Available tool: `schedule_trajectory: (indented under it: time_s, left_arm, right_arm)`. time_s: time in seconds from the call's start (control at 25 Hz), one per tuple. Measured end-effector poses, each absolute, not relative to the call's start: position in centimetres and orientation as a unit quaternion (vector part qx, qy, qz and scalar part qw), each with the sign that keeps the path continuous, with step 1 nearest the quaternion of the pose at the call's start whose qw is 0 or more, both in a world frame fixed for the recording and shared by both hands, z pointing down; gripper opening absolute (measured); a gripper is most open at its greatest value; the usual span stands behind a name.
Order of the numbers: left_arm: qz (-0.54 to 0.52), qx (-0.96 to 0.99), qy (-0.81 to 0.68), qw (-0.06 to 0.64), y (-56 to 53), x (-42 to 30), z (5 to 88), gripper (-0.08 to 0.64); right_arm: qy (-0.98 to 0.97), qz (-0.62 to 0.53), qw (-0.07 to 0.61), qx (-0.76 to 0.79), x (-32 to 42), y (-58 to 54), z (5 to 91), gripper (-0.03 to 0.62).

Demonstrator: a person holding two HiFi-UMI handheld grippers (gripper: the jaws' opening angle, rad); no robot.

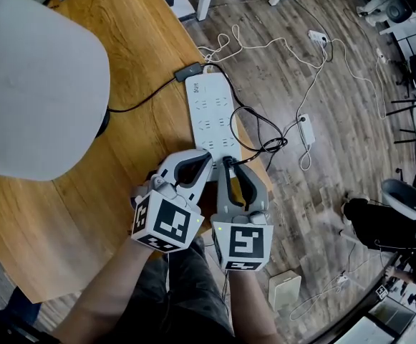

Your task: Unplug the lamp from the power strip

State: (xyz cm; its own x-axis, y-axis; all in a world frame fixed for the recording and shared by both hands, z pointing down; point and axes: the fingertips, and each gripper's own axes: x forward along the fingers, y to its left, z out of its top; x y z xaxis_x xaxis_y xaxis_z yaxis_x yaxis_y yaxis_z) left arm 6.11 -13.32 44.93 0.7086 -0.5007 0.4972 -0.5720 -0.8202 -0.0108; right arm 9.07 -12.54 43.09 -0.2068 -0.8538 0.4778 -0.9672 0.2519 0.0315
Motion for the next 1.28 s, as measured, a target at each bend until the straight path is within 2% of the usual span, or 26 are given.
schedule_trajectory:
  time_s: [0.16,0.36,0.44,0.6,0.72,0.8,1.0,1.28]
  left_arm:
    - [0.252,0.922,-0.287,0.066,-13.3,6.4,45.1,-0.005]
    - [0.249,0.922,-0.290,0.069,-13.4,6.3,45.0,-0.005]
    - [0.250,0.921,-0.292,0.069,-13.4,6.3,45.0,-0.005]
    - [0.254,0.919,-0.294,0.066,-13.4,6.3,45.0,-0.005]
    - [0.256,0.919,-0.293,0.065,-13.4,6.3,45.0,-0.005]
    - [0.259,0.919,-0.291,0.062,-13.3,6.3,45.0,-0.005]
    - [0.260,0.920,-0.287,0.067,-13.4,6.4,45.1,-0.005]
    - [0.258,0.928,-0.259,0.067,-12.8,6.7,44.8,-0.005]
  right_arm:
    - [-0.753,0.267,0.088,0.595,10.5,-12.5,43.8,0.064]
    - [-0.736,0.341,-0.007,0.584,11.1,-12.5,43.7,0.072]
    - [-0.745,0.315,0.022,0.588,10.9,-12.6,43.6,0.072]
    - [-0.764,0.185,0.178,0.591,9.7,-12.5,43.3,0.064]
    - [-0.763,0.114,0.241,0.588,8.9,-12.6,42.7,0.064]
    - [-0.766,0.108,0.241,0.586,8.8,-12.6,42.7,0.064]
    - [-0.758,0.251,0.115,0.590,10.4,-12.5,43.6,0.066]
    - [-0.769,0.178,0.186,0.585,9.6,-12.7,43.5,0.072]
